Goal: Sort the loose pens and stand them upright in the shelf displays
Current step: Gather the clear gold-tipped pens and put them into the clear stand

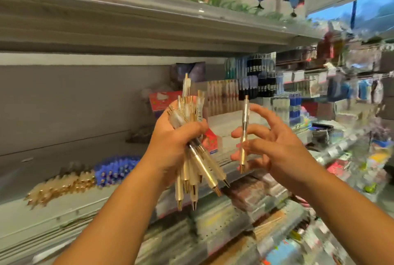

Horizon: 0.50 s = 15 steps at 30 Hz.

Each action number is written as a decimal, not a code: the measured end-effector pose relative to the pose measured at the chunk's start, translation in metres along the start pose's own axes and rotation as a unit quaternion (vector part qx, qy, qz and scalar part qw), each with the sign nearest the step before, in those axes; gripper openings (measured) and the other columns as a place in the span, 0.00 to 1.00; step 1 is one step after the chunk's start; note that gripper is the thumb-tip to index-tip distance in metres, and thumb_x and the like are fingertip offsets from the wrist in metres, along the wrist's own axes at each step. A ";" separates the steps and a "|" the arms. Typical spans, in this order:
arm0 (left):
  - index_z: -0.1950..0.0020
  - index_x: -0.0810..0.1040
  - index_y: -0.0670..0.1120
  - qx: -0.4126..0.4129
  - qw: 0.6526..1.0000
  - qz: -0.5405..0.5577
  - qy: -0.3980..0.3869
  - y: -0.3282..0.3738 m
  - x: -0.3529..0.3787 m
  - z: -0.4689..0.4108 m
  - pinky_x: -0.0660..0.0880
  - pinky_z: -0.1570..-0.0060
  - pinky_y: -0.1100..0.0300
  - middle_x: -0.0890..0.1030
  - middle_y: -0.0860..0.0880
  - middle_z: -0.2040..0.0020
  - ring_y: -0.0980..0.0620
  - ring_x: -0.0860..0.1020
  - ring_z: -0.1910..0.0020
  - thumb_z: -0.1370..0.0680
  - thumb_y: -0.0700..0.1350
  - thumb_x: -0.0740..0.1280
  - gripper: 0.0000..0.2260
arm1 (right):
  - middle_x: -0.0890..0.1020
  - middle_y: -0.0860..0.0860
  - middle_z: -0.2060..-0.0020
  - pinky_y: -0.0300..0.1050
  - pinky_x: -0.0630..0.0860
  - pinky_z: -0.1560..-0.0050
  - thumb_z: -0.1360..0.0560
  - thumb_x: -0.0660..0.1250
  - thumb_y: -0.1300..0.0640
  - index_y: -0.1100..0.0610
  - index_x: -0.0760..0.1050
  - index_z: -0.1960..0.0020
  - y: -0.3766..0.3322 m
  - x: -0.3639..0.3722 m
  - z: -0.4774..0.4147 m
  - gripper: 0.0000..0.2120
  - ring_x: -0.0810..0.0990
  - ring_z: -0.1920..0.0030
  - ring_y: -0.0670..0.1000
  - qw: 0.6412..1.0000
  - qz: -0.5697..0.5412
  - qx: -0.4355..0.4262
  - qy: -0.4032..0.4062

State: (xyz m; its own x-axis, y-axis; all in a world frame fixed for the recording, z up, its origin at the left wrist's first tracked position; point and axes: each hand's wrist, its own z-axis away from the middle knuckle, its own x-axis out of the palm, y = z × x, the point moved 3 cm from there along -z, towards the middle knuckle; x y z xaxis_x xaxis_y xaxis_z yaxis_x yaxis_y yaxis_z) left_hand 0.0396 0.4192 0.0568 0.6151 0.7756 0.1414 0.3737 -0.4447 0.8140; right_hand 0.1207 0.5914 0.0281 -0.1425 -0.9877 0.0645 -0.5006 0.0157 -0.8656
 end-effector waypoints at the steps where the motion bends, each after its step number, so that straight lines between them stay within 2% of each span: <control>1: 0.48 0.73 0.42 0.001 1.000 0.005 -0.001 -0.006 0.014 -0.004 0.73 0.68 0.55 0.73 0.41 0.62 0.45 0.73 0.70 0.33 0.36 0.70 0.15 | 0.84 0.55 0.51 0.50 0.80 0.67 0.28 0.69 0.69 0.39 0.65 0.32 -0.002 -0.016 0.002 0.35 0.85 0.58 0.63 1.000 0.002 -0.004 -0.001; 5: 0.42 0.72 0.39 0.001 1.000 0.006 -0.008 -0.032 0.055 -0.018 0.73 0.72 0.56 0.73 0.41 0.63 0.45 0.73 0.71 0.33 0.36 0.70 0.20 | 0.84 0.56 0.53 0.48 0.80 0.70 0.26 0.66 0.72 0.34 0.65 0.33 0.001 -0.063 -0.002 0.38 0.85 0.58 0.65 1.000 -0.012 0.003 -0.020; 10: 0.45 0.73 0.43 0.023 0.999 -0.041 0.009 -0.060 0.066 -0.049 0.75 0.70 0.54 0.76 0.42 0.64 0.45 0.76 0.71 0.32 0.36 0.71 0.17 | 0.84 0.56 0.54 0.50 0.81 0.69 0.27 0.67 0.74 0.33 0.67 0.37 0.016 -0.092 -0.026 0.38 0.85 0.59 0.65 0.999 0.007 -0.015 -0.041; 15: 0.45 0.74 0.42 0.055 0.996 -0.056 0.045 -0.081 0.049 -0.094 0.76 0.70 0.53 0.77 0.44 0.65 0.47 0.77 0.72 0.31 0.37 0.71 0.16 | 0.84 0.56 0.54 0.52 0.82 0.64 0.28 0.69 0.72 0.34 0.65 0.36 0.040 -0.111 -0.073 0.37 0.86 0.57 0.63 0.997 0.037 -0.050 -0.041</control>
State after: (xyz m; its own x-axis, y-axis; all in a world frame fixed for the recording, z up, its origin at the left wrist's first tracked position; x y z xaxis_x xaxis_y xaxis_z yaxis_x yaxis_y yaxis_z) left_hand -0.0262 0.5351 0.0504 0.5033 0.8574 0.1075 0.5132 -0.3966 0.7611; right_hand 0.0538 0.7128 0.0228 -0.1145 -0.9926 -0.0415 -0.5740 0.1001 -0.8127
